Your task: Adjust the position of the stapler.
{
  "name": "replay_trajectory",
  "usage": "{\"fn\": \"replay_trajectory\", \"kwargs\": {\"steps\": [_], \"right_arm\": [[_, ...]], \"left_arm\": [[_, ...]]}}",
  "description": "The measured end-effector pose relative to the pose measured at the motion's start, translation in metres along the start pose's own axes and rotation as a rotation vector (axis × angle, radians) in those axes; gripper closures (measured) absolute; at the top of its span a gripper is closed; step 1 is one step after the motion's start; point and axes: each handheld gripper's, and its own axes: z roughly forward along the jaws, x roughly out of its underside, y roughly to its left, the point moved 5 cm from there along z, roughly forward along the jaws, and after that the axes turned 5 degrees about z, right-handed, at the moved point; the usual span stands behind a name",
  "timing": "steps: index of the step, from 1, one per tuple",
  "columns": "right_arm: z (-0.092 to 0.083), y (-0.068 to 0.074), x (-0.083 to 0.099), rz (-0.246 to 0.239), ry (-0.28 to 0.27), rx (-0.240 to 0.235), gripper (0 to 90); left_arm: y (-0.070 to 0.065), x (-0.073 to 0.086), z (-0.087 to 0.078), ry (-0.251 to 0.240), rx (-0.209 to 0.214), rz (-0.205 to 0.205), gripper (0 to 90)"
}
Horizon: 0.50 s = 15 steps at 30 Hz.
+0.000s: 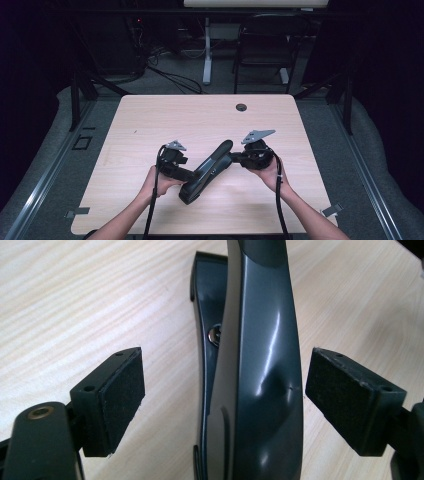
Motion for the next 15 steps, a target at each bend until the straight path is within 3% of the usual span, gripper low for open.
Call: {"fn": "replay_trajectory", "kwargs": {"steps": [2, 4, 9, 12, 15], "right_arm": [[0.001, -0.004, 0.001, 0.012, 0.008, 0.007, 73.1], [0.002, -0.007, 0.000, 0.034, 0.002, 0.014, 56.4], [0.006, -0.017, -0.008, 0.107, -0.002, -0.001, 30.8], [0.011, -0.021, -0.015, 0.142, -0.022, -0.021, 20.3], [0.017, -0.024, -0.018, 0.139, -0.009, -0.029, 16.5]], "left_arm": [[-0.002, 0.002, 0.002, 0.013, 0.003, 0.000, 15.9], [-0.005, 0.005, 0.003, 0.027, 0.004, 0.006, 15.9], [-0.011, 0.010, 0.006, 0.048, 0.001, 0.018, 16.0], [-0.017, 0.013, 0.011, 0.069, -0.002, 0.030, 15.9], [-0.019, 0.016, 0.014, 0.084, 0.000, 0.030, 15.9]]}}
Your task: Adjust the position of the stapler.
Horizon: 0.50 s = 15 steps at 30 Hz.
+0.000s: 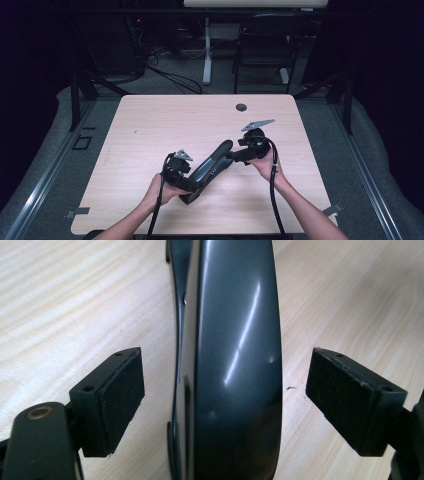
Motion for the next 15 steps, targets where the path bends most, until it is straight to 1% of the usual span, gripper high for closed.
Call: {"fn": "replay_trajectory", "kwargs": {"steps": [2, 4, 6, 7, 8, 10, 11, 12, 13, 14, 15], "right_arm": [[0.002, -0.001, -0.001, 0.000, -0.002, -0.003, 16.5], [0.009, -0.004, -0.007, 0.006, 0.002, -0.013, 18.2], [0.011, -0.005, -0.009, 0.003, 0.003, -0.021, 19.2], [0.017, -0.005, -0.012, -0.003, 0.015, -0.031, 20.0], [0.020, -0.005, -0.013, -0.007, 0.023, -0.037, 19.9], [0.027, -0.005, -0.015, -0.008, 0.037, -0.050, 19.4], [0.030, -0.004, -0.015, -0.004, 0.043, -0.056, 19.3], [0.032, -0.005, -0.016, -0.009, 0.048, -0.055, 19.4], [0.035, -0.005, -0.016, -0.011, 0.054, -0.055, 19.8], [0.037, -0.004, -0.016, -0.006, 0.052, -0.059, 20.3], [0.038, -0.004, -0.017, -0.010, 0.060, -0.068, 21.4]], "left_arm": [[0.000, 0.000, 0.001, 0.003, 0.000, 0.004, 16.1], [-0.001, 0.001, 0.002, 0.010, 0.000, 0.014, 16.1], [-0.002, 0.002, 0.002, 0.016, 0.003, 0.021, 17.6], [-0.003, 0.003, 0.003, 0.022, -0.002, 0.021, 18.4], [-0.003, 0.003, 0.004, 0.021, 0.002, 0.018, 19.1], [-0.004, 0.004, 0.006, 0.032, 0.006, 0.029, 22.8], [-0.005, 0.005, 0.007, 0.035, 0.014, 0.031, 24.2], [-0.005, 0.006, 0.008, 0.039, 0.016, 0.041, 26.1], [-0.005, 0.006, 0.008, 0.041, 0.006, 0.048, 27.6], [-0.005, 0.006, 0.008, 0.041, 0.006, 0.048, 29.0], [-0.005, 0.007, 0.009, 0.040, -0.002, 0.064, 30.6]]}}
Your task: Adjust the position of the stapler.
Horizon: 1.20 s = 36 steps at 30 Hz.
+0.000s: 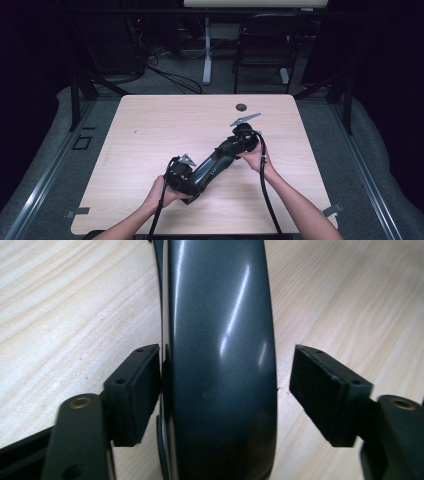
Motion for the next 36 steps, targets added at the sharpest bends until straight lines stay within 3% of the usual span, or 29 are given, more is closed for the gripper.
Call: {"fn": "replay_trajectory", "kwargs": {"steps": [1, 2, 3, 11, 17, 24, 30, 36], "right_arm": [[0.001, 0.000, -0.001, 0.001, 0.002, 0.000, 21.6], [0.001, 0.001, -0.002, 0.004, 0.005, 0.002, 22.1], [0.001, 0.000, -0.003, 0.009, 0.010, 0.001, 22.8], [0.000, -0.003, -0.003, 0.018, -0.010, -0.013, 26.2], [-0.001, -0.005, -0.003, 0.042, -0.010, -0.023, 30.2], [-0.006, -0.006, -0.001, 0.060, 0.015, -0.026, 32.0], [-0.018, -0.007, 0.006, 0.083, 0.070, -0.013, 33.1], [-0.030, -0.007, 0.015, 0.046, 0.127, -0.009, 33.3]], "left_arm": [[0.000, 0.000, 0.000, 0.000, 0.000, 0.000, 33.1], [0.002, 0.001, -0.001, 0.002, -0.023, 0.048, 37.7], [0.002, 0.002, -0.001, 0.003, -0.029, 0.071, 40.2], [0.003, 0.002, 0.000, 0.000, -0.020, 0.081, 41.3], [0.004, -0.001, 0.001, 0.001, -0.005, 0.152, 39.8], [0.008, -0.001, 0.002, -0.003, 0.031, 0.184, 39.4], [0.013, -0.002, 0.003, -0.013, 0.084, 0.243, 40.3], [0.018, -0.005, 0.004, -0.007, 0.139, 0.295, 41.2]]}}
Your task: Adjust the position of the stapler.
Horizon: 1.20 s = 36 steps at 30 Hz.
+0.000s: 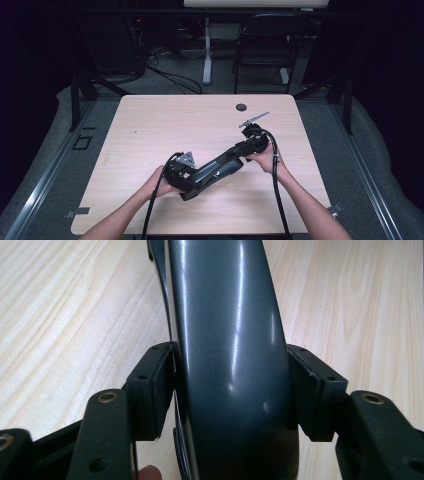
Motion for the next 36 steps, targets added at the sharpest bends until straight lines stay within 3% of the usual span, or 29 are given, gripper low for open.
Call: {"fn": "replay_trajectory", "kwargs": {"steps": [2, 3, 4, 7, 9, 14, 15, 19, 23, 27, 36], "right_arm": [[-0.001, 0.001, 0.003, -0.065, 0.012, 0.012, 29.1], [-0.001, 0.001, 0.003, -0.065, 0.012, 0.012, 29.1], [0.002, 0.005, 0.005, -0.136, 0.008, 0.030, 17.9], [0.007, 0.009, 0.006, -0.176, 0.017, 0.007, 15.2], [0.014, 0.012, 0.003, -0.231, 0.025, 0.025, 14.3], [0.015, 0.012, 0.003, -0.241, 0.029, 0.004, 15.2], [0.015, 0.011, 0.003, -0.248, 0.033, 0.005, 15.5], [0.014, 0.010, 0.004, -0.240, 0.027, 0.002, 16.6], [0.013, 0.010, 0.004, -0.235, 0.037, 0.005, 18.9], [0.013, 0.011, 0.007, -0.213, 0.037, 0.020, 20.5], [0.009, 0.015, 0.010, -0.216, 0.052, 0.041, 26.0]], "left_arm": [[0.001, -0.001, -0.001, 0.022, -0.022, -0.015, 42.0], [0.001, -0.001, -0.001, 0.022, -0.022, -0.015, 41.9], [-0.001, 0.000, -0.001, 0.021, -0.033, -0.071, 41.6], [-0.002, 0.002, -0.003, 0.026, -0.050, -0.110, 38.7], [-0.004, 0.008, -0.007, 0.026, -0.058, -0.179, 33.4], [-0.006, 0.013, -0.006, 0.072, -0.067, -0.200, 37.3], [-0.006, 0.013, -0.005, 0.070, -0.053, -0.204, 39.0], [-0.007, 0.012, -0.006, 0.065, -0.086, -0.146, 43.1], [-0.003, 0.013, -0.007, 0.066, -0.082, -0.137, 43.2], [0.005, 0.016, -0.009, 0.061, -0.082, -0.148, 42.4], [0.016, 0.017, -0.006, 0.060, -0.069, -0.165, 40.1]]}}
